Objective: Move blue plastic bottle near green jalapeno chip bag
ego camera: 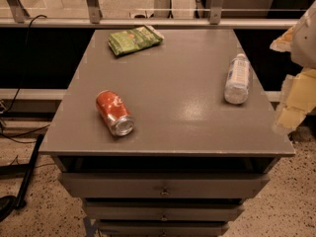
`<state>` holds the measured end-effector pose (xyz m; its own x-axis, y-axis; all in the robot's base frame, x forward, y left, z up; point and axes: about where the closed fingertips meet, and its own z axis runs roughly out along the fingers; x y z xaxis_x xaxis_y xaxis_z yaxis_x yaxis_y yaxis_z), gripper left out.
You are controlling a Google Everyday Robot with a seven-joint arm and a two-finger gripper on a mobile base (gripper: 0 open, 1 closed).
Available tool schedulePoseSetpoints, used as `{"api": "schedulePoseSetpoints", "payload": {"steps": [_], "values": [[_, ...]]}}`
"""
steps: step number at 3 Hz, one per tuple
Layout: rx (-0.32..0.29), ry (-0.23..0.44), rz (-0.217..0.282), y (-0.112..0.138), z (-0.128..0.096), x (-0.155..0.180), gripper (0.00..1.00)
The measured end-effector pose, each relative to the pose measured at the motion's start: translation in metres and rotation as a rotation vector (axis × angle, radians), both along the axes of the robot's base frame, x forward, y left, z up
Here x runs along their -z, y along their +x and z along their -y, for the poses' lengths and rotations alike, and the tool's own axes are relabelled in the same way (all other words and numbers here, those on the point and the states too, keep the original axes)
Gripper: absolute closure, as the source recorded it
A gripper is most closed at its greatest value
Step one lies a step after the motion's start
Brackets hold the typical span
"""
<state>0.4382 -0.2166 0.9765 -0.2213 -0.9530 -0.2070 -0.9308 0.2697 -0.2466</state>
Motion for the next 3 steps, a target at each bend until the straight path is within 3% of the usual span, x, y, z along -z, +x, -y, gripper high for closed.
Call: {"api": "schedulePoseSetpoints", "payload": {"steps": [2, 3], "values": [[0.027, 0.016, 0.022, 0.009, -0.002, 0.003, 0.0], [0.103, 0.068, 0.044, 0.046, -0.001, 0.016, 0.0]]}}
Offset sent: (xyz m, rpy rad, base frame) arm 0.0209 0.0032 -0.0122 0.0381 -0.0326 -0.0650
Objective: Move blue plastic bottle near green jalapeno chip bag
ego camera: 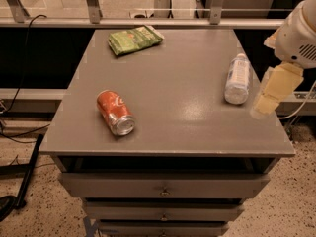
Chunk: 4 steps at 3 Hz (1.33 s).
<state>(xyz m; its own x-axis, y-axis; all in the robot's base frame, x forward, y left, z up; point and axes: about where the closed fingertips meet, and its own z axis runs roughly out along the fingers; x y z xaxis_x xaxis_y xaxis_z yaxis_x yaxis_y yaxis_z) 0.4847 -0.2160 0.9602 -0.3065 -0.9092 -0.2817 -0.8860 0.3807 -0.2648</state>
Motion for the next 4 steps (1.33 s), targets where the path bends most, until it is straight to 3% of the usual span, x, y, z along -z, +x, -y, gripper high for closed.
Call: {"api": "schedulePoseSetpoints", "payload": {"steps": [1, 3, 4], "values": [[0.143, 0.037, 0.018, 0.058, 0.008, 0.025, 0.0], [0.363, 0.044, 0.042, 0.105, 0.035, 0.046, 0.0], [0.477, 0.082, 0.022, 0.123, 0.042, 0.05, 0.0]]}}
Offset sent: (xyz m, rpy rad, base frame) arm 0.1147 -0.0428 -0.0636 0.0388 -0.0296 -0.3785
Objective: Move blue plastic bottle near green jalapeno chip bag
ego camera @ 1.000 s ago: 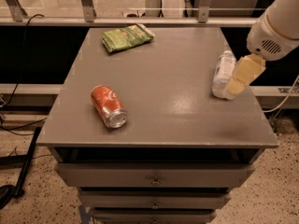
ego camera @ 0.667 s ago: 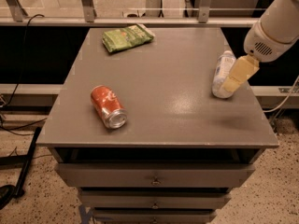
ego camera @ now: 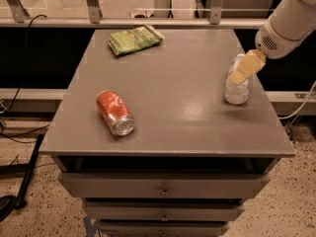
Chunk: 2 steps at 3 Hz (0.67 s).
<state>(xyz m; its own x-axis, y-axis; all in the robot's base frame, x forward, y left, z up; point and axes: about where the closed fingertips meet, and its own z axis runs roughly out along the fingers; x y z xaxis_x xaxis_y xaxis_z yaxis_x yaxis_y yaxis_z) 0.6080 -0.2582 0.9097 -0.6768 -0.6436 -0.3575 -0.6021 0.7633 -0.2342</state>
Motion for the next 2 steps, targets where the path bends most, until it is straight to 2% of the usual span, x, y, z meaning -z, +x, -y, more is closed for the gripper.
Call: {"api": "schedulePoseSetpoints", "payload": {"steps": [2], "values": [[0.214, 0.105, -0.074, 0.014, 0.0, 0.03, 0.0]]}}
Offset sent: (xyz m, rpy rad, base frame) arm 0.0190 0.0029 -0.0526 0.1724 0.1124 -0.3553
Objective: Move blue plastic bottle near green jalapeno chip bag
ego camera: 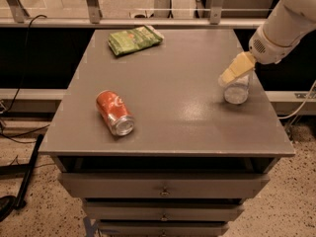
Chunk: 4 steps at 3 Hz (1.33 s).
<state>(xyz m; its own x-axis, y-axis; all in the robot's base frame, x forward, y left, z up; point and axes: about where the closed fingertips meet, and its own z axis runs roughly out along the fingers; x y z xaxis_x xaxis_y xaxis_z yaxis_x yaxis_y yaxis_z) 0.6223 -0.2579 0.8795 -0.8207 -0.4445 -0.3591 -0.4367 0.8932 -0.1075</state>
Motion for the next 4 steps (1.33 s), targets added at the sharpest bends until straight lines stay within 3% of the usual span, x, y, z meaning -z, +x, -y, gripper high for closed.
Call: {"api": "schedulePoseSetpoints", "payload": {"steps": [1, 3, 4], "values": [[0.094, 0.037, -0.009, 0.007, -0.001, 0.009, 0.0], [0.239, 0.07, -0.044, 0.019, -0.013, 0.023, 0.42], [0.268, 0.084, -0.044, 0.02, -0.018, 0.025, 0.65]]}}
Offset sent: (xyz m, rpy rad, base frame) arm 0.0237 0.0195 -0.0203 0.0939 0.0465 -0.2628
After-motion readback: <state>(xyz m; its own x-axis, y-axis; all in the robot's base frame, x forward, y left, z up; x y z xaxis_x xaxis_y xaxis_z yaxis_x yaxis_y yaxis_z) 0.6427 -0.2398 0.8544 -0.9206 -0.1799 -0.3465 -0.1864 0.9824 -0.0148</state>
